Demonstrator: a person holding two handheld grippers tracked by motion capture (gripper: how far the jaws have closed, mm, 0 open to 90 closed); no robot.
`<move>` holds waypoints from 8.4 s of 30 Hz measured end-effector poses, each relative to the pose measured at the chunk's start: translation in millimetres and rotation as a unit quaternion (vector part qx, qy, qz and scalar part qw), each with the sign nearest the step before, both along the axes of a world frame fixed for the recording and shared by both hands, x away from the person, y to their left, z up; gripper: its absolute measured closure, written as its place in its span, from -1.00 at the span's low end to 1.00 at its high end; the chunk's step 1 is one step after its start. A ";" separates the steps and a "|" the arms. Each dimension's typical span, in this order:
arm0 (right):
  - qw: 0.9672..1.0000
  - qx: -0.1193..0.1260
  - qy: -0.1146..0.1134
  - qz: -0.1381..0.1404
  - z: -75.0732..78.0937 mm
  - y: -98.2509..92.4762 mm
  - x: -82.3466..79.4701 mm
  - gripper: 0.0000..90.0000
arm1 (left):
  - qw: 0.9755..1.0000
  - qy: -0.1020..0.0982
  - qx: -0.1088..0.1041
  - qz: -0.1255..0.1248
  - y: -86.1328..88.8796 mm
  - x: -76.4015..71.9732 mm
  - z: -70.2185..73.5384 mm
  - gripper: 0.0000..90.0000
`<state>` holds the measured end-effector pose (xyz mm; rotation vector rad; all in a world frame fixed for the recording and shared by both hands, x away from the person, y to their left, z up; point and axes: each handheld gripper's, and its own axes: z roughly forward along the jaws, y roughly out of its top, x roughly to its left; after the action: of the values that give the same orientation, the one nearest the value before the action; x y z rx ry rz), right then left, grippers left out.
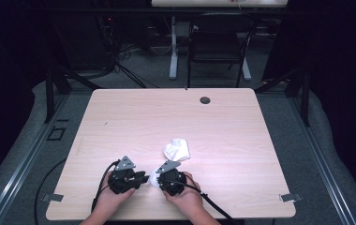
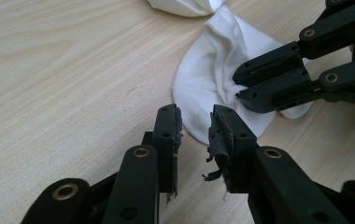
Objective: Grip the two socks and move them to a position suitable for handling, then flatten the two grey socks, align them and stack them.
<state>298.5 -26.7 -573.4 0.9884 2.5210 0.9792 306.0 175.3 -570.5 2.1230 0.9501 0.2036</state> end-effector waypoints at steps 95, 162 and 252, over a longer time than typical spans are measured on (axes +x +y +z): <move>0.995 0.048 -0.015 -0.083 9.2 -110.8 -13.1 0.76 | 1.000 -0.006 -0.017 -0.022 -15.7 0.6 0.0 0.68; 0.996 0.050 -0.015 -0.071 32.4 -99.2 -4.8 0.44 | 1.000 -0.005 0.002 -0.005 -1.9 -9.2 3.7 0.38; 0.987 0.087 -0.006 -0.135 55.0 -74.5 58.7 0.97 | 0.998 -0.026 0.011 0.059 -54.1 71.0 10.6 0.14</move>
<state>357.2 -101.2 -518.4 1.3278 2.2427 1.1293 377.0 121.2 -559.9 2.0727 1.0481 0.3272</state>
